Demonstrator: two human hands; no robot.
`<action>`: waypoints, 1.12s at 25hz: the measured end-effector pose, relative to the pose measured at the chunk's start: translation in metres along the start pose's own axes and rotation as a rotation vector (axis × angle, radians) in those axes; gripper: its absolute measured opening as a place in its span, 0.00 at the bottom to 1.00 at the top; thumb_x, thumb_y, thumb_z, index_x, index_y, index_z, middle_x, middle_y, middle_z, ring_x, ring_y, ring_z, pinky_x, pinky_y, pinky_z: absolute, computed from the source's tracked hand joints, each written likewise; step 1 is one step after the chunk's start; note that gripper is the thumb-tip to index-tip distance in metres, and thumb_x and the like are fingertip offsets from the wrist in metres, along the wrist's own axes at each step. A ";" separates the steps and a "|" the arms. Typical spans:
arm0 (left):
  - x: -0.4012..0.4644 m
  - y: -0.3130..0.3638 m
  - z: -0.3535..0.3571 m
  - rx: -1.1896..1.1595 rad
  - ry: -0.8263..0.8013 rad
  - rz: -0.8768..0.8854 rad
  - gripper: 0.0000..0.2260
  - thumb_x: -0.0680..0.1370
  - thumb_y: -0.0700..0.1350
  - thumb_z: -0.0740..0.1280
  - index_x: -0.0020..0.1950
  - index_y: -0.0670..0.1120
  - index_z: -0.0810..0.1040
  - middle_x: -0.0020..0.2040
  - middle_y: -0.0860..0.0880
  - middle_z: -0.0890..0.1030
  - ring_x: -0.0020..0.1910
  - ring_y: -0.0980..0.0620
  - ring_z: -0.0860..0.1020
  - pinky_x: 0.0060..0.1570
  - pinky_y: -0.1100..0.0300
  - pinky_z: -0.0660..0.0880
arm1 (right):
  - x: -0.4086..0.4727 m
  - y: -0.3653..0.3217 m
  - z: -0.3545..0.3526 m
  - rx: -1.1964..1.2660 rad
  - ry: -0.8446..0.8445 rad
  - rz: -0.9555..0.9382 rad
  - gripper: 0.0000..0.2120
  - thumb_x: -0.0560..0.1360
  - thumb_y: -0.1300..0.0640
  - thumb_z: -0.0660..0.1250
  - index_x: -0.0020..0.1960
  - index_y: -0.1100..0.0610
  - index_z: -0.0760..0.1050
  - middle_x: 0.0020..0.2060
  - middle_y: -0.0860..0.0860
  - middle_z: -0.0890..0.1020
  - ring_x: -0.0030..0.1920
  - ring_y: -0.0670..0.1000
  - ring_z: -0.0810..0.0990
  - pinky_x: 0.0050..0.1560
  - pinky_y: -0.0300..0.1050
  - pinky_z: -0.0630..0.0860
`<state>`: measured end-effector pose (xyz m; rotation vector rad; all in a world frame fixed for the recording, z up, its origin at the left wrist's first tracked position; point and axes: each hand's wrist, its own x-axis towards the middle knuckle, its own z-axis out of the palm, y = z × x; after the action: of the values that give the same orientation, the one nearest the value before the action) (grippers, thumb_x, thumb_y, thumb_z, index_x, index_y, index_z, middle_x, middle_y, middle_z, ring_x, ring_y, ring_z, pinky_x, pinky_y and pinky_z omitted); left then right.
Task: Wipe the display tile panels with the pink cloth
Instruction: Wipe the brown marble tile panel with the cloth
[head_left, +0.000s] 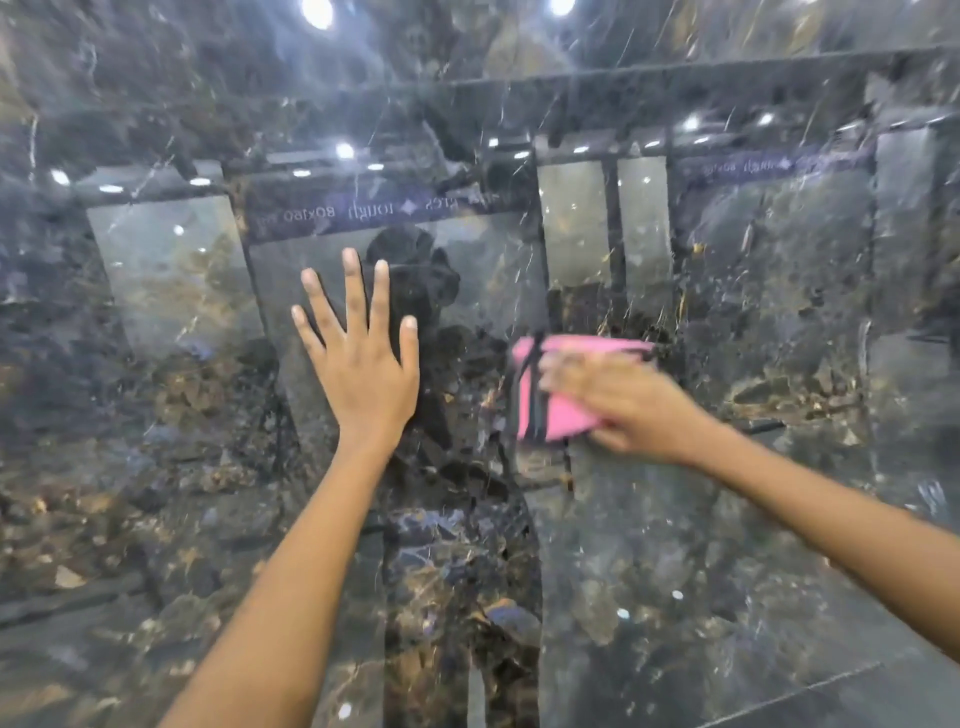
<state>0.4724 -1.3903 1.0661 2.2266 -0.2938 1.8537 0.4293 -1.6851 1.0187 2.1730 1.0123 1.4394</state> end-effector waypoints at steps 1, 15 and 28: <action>0.001 -0.001 0.001 -0.007 0.010 0.006 0.25 0.84 0.54 0.51 0.81 0.51 0.53 0.81 0.46 0.53 0.78 0.35 0.48 0.75 0.38 0.44 | 0.004 0.030 -0.008 0.004 0.103 0.281 0.32 0.71 0.61 0.63 0.74 0.55 0.60 0.69 0.59 0.72 0.64 0.59 0.74 0.64 0.57 0.72; 0.004 -0.002 0.006 0.022 0.062 0.016 0.25 0.84 0.53 0.51 0.80 0.50 0.56 0.80 0.47 0.54 0.78 0.36 0.48 0.75 0.41 0.43 | 0.064 0.094 -0.038 0.026 0.330 0.530 0.34 0.71 0.54 0.61 0.75 0.61 0.61 0.72 0.61 0.66 0.70 0.57 0.66 0.67 0.58 0.67; -0.012 -0.004 -0.004 -0.045 -0.010 0.007 0.24 0.84 0.53 0.46 0.80 0.48 0.58 0.80 0.47 0.54 0.79 0.40 0.48 0.76 0.46 0.43 | 0.034 0.028 -0.011 0.135 -0.065 -0.252 0.29 0.69 0.62 0.65 0.70 0.57 0.69 0.64 0.54 0.77 0.64 0.51 0.73 0.62 0.51 0.75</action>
<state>0.4680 -1.3851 1.0544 2.2087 -0.3420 1.8211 0.4371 -1.6806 1.0631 2.0770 1.3396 1.2103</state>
